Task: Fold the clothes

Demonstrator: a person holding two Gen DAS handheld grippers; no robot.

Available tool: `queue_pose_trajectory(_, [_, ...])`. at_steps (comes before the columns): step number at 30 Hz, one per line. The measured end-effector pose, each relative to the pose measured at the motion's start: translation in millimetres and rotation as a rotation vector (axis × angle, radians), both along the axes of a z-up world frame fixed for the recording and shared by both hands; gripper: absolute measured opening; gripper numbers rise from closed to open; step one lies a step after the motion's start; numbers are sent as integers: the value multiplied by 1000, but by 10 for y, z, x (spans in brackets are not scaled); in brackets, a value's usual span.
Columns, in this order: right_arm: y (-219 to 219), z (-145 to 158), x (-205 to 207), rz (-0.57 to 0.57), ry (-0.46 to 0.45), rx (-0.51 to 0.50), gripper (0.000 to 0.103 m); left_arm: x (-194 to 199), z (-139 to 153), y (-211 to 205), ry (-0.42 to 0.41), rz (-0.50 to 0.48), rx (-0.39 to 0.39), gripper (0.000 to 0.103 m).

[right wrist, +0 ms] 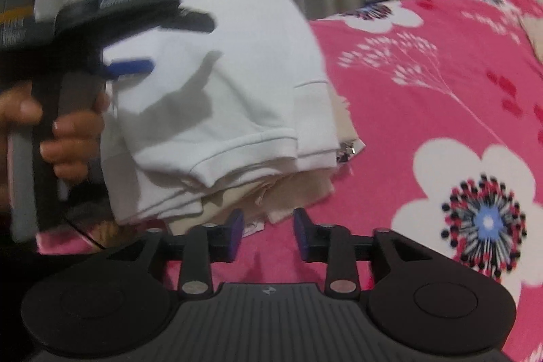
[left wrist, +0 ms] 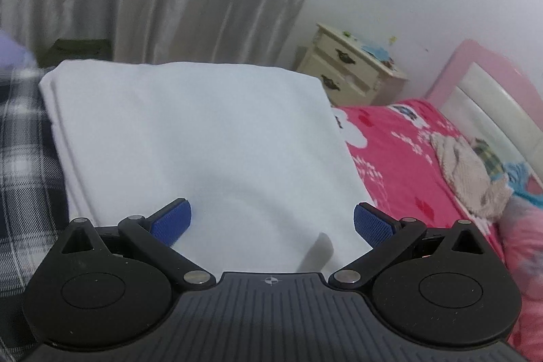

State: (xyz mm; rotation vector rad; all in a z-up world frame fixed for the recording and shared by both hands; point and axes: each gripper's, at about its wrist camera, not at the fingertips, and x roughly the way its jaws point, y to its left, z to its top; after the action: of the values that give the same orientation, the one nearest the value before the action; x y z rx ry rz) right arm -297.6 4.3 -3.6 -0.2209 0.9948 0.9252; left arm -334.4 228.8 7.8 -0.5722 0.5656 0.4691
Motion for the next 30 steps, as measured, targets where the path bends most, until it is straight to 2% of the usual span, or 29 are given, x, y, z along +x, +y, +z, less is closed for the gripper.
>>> queue_pose_trajectory(2, [-41,105,-2,-20,-18,35,46,-2,8,11,27,32,-10,103])
queue_pose_trajectory(3, [-54,164,-10,-31,-35,47,53,-4,9,19,41,47,-17,103])
queue_pose_trajectory(5, [-75,265,2,-49,-78,67,57,-6,15,30,62,62,-35,103])
queue_pose_trajectory(10, [-133,407,24,-82,-139,92,78,-44,38,2,61,50,-46,103])
queue_pose_trajectory(12, [-146,443,23,-87,-154,104,96,-66,40,-15,58,54,-49,103])
queue_pose_trajectory(14, [-119,455,-39,-67,-190,110,100,-61,32,-19,55,58,-54,103])
queue_pose_trajectory(18, [-21,427,-128,-52,-230,72,103,-53,33,-30,61,62,-55,103])
queue_pose_trajectory(21, [-7,426,-110,-100,-208,51,103,-73,30,-27,61,57,-53,103])
queue_pose_trajectory(25, [-82,473,-52,-164,-144,86,103,-81,41,10,74,40,-62,103])
queue_pose_trajectory(30, [-66,477,-99,-189,-146,45,103,-87,47,35,75,42,-76,103])
